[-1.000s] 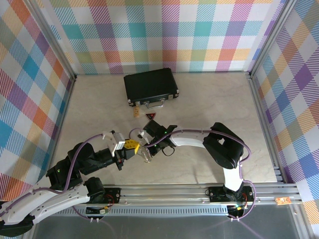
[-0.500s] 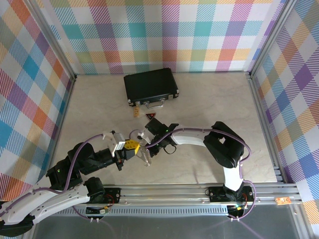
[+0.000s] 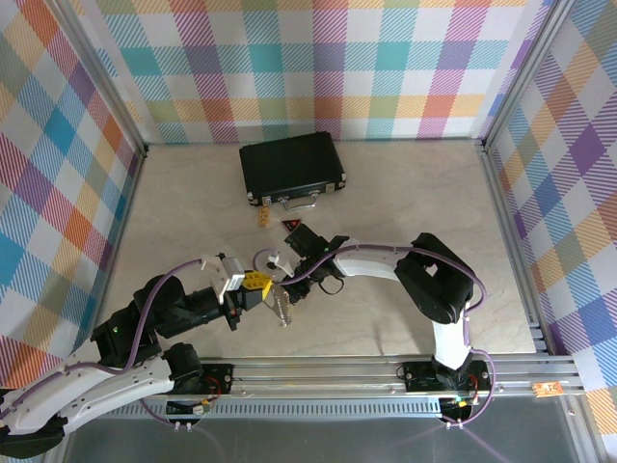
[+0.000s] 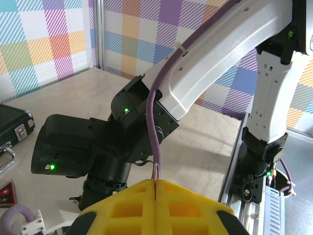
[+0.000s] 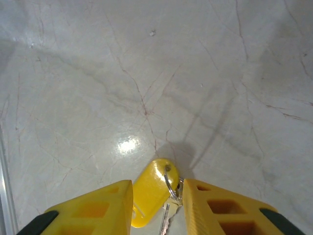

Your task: Put the keys on the keyring

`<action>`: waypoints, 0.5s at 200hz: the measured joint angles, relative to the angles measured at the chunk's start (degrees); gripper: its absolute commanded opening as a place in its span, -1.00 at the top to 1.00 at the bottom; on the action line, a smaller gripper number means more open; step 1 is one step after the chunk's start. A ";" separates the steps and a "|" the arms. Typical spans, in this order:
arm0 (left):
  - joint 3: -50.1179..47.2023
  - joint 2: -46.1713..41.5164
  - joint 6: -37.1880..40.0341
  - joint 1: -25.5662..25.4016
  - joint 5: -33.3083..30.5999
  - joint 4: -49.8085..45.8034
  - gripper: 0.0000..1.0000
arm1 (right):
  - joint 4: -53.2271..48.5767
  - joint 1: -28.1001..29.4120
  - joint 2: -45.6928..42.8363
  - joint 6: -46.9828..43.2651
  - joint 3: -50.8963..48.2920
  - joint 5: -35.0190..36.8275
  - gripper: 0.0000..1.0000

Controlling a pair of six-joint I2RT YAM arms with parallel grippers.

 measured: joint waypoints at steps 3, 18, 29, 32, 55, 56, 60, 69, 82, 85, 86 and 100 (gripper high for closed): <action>0.00 0.02 -0.02 0.00 0.02 0.00 1.00 | -0.02 0.00 0.00 -0.13 0.00 -0.07 0.39; 0.00 0.11 -0.02 0.00 0.35 0.00 1.00 | -0.31 0.00 0.00 -0.79 0.00 -0.44 0.40; 0.00 0.17 -0.02 0.00 0.46 0.02 1.00 | -0.46 0.00 0.09 -1.22 0.00 -0.46 0.41; 0.00 0.17 -0.02 0.00 0.50 0.00 1.00 | -0.46 0.00 0.11 -1.25 0.00 -0.48 0.41; 0.00 0.20 -0.02 0.00 0.85 0.00 1.00 | -0.68 -0.11 1.16 -1.68 0.13 -0.46 0.44; 0.00 0.20 0.00 0.00 0.85 0.00 1.00 | -0.72 -0.11 1.27 -1.68 0.13 -0.46 0.44; 0.00 0.20 -0.02 0.00 0.90 0.00 1.00 | -0.83 -0.15 1.53 -1.70 0.17 -0.44 0.44; 0.00 0.20 0.00 0.00 1.01 0.00 1.00 | -0.90 -0.15 2.14 -1.75 0.17 -0.44 0.44; 0.00 0.20 0.00 0.00 1.03 0.00 1.00 | -1.01 -0.17 2.73 -2.10 0.46 -0.87 0.45; 0.00 0.20 -0.02 0.00 1.03 0.00 1.00 | -1.03 -0.20 2.73 -2.12 0.57 -0.83 0.45; 0.00 0.20 -0.02 0.00 1.03 0.00 1.00 | -1.03 -0.20 2.73 -2.12 0.59 -0.83 0.45; 0.00 0.17 -0.02 0.00 1.03 0.00 1.00 | -1.03 -0.20 2.73 -2.45 1.03 -0.85 0.47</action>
